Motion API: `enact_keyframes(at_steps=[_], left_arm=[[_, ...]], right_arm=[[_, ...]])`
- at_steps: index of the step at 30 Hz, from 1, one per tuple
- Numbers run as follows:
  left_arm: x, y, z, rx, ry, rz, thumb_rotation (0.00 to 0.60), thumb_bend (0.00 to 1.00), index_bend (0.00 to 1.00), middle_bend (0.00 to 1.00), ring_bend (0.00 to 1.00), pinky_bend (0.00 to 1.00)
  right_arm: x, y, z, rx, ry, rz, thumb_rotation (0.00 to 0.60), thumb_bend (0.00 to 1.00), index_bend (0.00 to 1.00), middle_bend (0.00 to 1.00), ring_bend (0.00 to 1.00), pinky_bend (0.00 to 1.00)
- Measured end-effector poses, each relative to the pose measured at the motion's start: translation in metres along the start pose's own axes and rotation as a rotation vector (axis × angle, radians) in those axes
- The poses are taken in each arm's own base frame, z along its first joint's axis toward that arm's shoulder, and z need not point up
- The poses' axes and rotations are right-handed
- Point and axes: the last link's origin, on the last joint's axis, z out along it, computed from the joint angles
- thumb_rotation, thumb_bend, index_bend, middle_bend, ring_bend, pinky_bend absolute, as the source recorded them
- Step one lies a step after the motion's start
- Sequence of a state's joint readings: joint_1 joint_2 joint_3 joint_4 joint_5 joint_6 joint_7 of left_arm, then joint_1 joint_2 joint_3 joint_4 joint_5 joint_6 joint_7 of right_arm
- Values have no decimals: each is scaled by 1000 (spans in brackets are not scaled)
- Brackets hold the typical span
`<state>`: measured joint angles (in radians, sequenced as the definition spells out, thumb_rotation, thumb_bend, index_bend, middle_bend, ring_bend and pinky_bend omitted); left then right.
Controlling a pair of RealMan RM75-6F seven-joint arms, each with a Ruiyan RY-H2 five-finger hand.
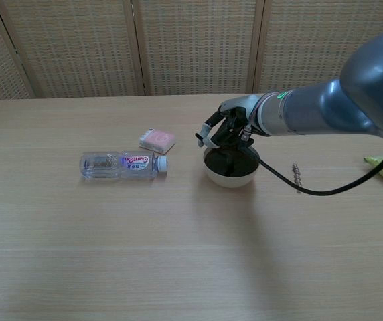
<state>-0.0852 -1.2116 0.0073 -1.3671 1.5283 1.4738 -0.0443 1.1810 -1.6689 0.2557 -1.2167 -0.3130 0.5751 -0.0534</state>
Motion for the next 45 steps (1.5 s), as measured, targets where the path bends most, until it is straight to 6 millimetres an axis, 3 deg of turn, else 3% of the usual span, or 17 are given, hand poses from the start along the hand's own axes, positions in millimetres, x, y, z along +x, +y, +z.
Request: enact_keyframes(at_steps=[9, 16, 25, 37, 45], left_arm=[[0, 0, -1, 4, -2, 3, 600, 307, 0, 0, 0, 0], [-1, 5, 3, -12, -3, 2, 600, 308, 0, 0, 0, 0], [-1, 6, 4, -12, -4, 3, 600, 307, 0, 0, 0, 0], [-3, -1, -1, 13, -13, 4, 600, 307, 0, 0, 0, 0], [-4, 1, 0, 7, -16, 2, 600, 307, 0, 0, 0, 0]], right_arm=[[10, 11, 9, -43, 39, -9, 600, 724, 611, 942, 971, 1000], [13, 24, 4, -67, 28, -19, 600, 726, 614, 942, 971, 1000], [5, 20, 2, -50, -6, -15, 600, 726, 614, 942, 971, 1000], [5, 10, 19, -53, 31, -15, 600, 726, 618, 942, 971, 1000], [14, 20, 20, -92, 49, -25, 600, 726, 618, 942, 972, 1000]])
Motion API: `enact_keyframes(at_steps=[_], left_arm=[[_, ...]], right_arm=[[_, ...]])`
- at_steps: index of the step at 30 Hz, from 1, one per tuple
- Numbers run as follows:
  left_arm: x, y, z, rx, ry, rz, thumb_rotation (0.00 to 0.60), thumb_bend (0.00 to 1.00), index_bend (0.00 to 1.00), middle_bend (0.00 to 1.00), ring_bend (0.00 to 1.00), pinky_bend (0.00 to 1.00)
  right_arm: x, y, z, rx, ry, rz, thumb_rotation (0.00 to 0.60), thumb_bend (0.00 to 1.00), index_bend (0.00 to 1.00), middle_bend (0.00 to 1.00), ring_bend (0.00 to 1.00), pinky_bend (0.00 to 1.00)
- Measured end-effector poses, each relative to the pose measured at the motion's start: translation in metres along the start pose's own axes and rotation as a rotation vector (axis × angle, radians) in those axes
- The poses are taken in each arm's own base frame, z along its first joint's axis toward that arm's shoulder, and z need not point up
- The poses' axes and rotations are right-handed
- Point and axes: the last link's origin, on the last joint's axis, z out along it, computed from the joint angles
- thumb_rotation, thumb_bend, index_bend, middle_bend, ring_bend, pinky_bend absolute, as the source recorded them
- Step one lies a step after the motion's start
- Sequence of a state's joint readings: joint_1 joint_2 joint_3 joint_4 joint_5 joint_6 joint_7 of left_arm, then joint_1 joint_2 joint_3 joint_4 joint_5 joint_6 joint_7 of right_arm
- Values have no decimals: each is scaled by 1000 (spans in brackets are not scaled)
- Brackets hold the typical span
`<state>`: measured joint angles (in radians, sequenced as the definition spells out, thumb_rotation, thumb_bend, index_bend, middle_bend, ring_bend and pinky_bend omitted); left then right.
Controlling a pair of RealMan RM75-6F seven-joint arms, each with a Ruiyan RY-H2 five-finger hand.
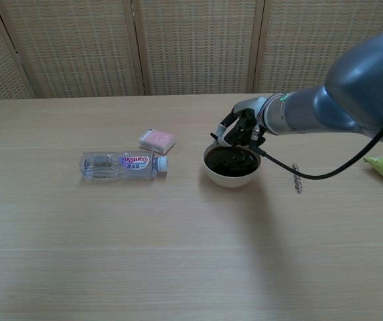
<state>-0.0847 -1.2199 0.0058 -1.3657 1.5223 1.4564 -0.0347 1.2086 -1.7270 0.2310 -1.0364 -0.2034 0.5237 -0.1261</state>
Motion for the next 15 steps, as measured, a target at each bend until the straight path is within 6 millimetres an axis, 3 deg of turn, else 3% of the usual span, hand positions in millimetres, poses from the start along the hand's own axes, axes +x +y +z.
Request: enact_keyframes(at_steps=[15], left_arm=[[-2, -2, -1, 9, -7, -4, 600, 307, 0, 0, 0, 0]], right_arm=[[-22, -12, -10, 38, -88, -23, 600, 726, 618, 942, 972, 1000]])
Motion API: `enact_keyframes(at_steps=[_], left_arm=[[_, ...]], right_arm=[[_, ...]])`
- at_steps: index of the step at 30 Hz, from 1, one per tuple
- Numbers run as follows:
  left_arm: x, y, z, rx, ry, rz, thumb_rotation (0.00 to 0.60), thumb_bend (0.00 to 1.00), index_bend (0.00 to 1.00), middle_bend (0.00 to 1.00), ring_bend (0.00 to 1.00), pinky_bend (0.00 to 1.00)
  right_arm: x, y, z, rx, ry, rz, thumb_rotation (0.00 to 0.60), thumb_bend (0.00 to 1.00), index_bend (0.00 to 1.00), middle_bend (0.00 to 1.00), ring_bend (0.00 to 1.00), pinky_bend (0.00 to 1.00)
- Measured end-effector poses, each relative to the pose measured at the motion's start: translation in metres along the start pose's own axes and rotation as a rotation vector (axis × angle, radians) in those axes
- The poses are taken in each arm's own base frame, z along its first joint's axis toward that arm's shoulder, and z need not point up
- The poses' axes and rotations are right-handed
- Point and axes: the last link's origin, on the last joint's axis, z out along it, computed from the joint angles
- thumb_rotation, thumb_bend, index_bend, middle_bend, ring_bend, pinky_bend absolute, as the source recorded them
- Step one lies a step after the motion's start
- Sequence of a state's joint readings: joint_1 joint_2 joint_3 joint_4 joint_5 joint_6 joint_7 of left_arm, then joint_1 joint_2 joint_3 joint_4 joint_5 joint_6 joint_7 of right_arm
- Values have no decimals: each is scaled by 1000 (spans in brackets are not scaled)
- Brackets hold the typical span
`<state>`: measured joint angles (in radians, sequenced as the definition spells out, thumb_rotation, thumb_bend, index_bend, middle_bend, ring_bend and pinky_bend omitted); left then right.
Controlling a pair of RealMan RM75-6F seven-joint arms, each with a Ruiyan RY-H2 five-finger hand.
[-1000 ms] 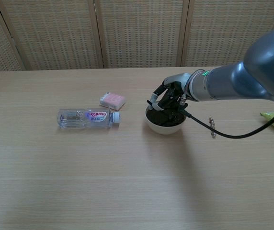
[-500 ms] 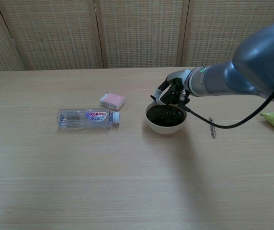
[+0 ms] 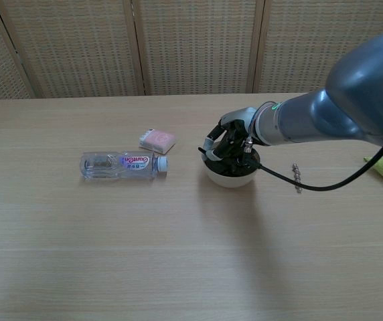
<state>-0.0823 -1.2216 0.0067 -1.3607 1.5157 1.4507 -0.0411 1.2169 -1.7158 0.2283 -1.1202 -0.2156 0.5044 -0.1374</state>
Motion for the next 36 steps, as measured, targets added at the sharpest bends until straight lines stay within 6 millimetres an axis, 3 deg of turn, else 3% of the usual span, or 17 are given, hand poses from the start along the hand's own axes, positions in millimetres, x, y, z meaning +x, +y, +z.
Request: enact_keyframes(at_steps=[10, 22, 30, 36], left_arm=[[-1, -4, -3, 14, -3, 0, 600, 307, 0, 0, 0, 0], [0, 2, 2, -10, 3, -1, 600, 307, 0, 0, 0, 0], [0, 4, 3, -16, 2, -3, 600, 307, 0, 0, 0, 0], [-1, 1, 1, -5, -2, -1, 600, 307, 0, 0, 0, 0]], right_arm=[[8, -2, 9, -9, 47, -14, 600, 726, 622, 942, 972, 1000], [27, 22, 2, -66, 85, -13, 600, 726, 622, 942, 973, 1000], [13, 21, -11, -46, 11, -11, 600, 726, 622, 942, 974, 1000], [13, 16, -6, -36, 18, -9, 600, 726, 622, 942, 974, 1000]])
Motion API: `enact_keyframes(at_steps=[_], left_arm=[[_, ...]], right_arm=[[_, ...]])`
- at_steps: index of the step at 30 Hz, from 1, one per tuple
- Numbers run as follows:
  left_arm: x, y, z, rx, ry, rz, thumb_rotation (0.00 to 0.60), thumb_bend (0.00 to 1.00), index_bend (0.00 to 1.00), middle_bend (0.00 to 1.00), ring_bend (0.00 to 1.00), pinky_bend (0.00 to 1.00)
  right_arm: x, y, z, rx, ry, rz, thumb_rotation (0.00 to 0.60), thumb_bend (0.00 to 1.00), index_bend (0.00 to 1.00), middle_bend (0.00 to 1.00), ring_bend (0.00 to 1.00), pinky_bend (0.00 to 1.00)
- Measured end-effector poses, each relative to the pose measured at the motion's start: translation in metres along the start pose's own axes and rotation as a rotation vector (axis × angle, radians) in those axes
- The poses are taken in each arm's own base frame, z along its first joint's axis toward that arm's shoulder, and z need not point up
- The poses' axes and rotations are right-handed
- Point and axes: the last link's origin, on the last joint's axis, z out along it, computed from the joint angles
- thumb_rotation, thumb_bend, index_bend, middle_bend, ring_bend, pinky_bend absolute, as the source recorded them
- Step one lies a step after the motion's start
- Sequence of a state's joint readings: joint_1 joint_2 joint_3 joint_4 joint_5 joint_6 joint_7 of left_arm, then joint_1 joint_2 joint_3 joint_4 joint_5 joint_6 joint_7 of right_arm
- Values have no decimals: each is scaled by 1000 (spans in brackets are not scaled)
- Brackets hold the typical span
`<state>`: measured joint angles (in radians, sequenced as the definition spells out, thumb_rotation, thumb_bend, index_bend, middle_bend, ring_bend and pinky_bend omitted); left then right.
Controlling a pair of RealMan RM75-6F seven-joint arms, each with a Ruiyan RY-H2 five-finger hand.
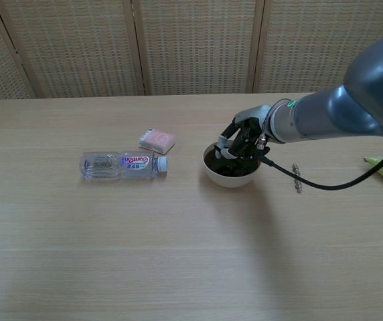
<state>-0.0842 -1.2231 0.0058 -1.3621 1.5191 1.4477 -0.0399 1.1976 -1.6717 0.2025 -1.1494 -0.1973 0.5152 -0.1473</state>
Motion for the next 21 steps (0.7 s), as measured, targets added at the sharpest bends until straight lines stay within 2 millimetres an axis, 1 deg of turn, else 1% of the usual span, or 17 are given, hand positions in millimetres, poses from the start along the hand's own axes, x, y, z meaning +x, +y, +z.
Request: enact_keyframes(at_steps=[7, 12, 16, 21], left_arm=[[-1, -2, -1, 8, -4, 1, 600, 307, 0, 0, 0, 0], [-1, -1, -1, 5, -4, 1, 600, 307, 0, 0, 0, 0], [-1, 0, 1, 1, -4, 1, 600, 308, 0, 0, 0, 0], [-1, 3, 2, -12, -3, 0, 600, 307, 0, 0, 0, 0]], right_arm=[[5, -6, 8, 0, 33, 13, 600, 726, 622, 942, 974, 1000], [14, -3, 11, -13, 68, 20, 600, 726, 623, 942, 974, 1000], [18, 2, 8, -23, 72, 19, 600, 726, 622, 943, 974, 1000], [13, 4, 0, -16, 42, 24, 600, 726, 623, 943, 974, 1000]])
